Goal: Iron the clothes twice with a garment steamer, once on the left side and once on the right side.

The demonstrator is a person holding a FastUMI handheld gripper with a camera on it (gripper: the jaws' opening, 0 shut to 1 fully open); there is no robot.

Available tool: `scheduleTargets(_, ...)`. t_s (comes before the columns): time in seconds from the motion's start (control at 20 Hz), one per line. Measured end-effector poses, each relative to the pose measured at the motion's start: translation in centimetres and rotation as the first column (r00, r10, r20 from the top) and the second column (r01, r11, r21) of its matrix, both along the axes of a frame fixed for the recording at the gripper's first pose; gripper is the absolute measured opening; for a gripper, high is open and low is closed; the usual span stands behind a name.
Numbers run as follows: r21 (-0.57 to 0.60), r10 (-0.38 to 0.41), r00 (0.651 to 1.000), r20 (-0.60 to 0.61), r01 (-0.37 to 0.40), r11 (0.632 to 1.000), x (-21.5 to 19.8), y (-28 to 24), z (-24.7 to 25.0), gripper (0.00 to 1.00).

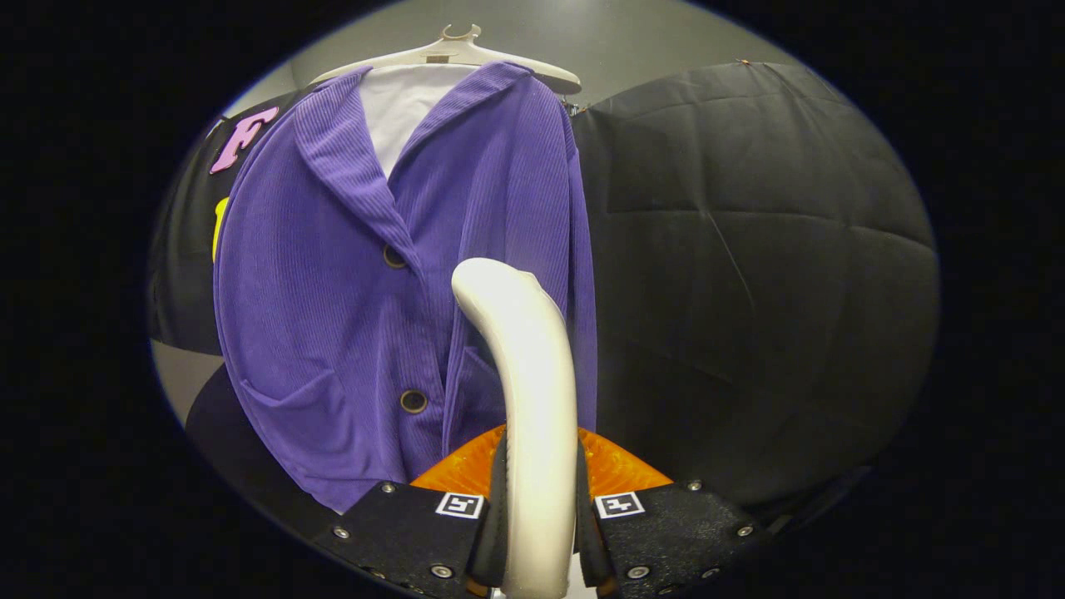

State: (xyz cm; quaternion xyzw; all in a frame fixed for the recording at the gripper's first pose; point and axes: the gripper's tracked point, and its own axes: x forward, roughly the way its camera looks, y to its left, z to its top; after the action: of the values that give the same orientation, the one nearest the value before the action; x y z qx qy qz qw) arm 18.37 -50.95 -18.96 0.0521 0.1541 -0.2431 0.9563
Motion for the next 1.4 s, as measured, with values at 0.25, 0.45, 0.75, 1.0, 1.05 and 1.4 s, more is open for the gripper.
scheduleTargets(0.25, 0.000, 0.018, 1.000, -0.019, -0.018, 1.000, -0.5, 0.3, -2.3, 0.34)
scheduleTargets(0.45, 0.002, 0.023, 0.999, -0.043, -0.023, 1.000, -0.4, 0.8, -3.3, 0.34)
scheduleTargets(0.75, 0.065, 0.019, 0.992, -0.122, -0.012, 0.998, -1.2, 1.4, -6.5, 0.34)
scheduleTargets(1.0, 0.108, 0.006, 0.981, -0.194, 0.015, 0.994, -2.4, 2.7, -9.7, 0.34)
scheduleTargets(1.05, 0.120, 0.015, 0.977, -0.215, 0.011, 0.993, -2.5, 3.4, -10.4, 0.34)
scheduleTargets(1.4, 0.156, 0.045, 0.962, -0.270, -0.003, 0.988, -4.7, 6.8, -12.1, 0.35)
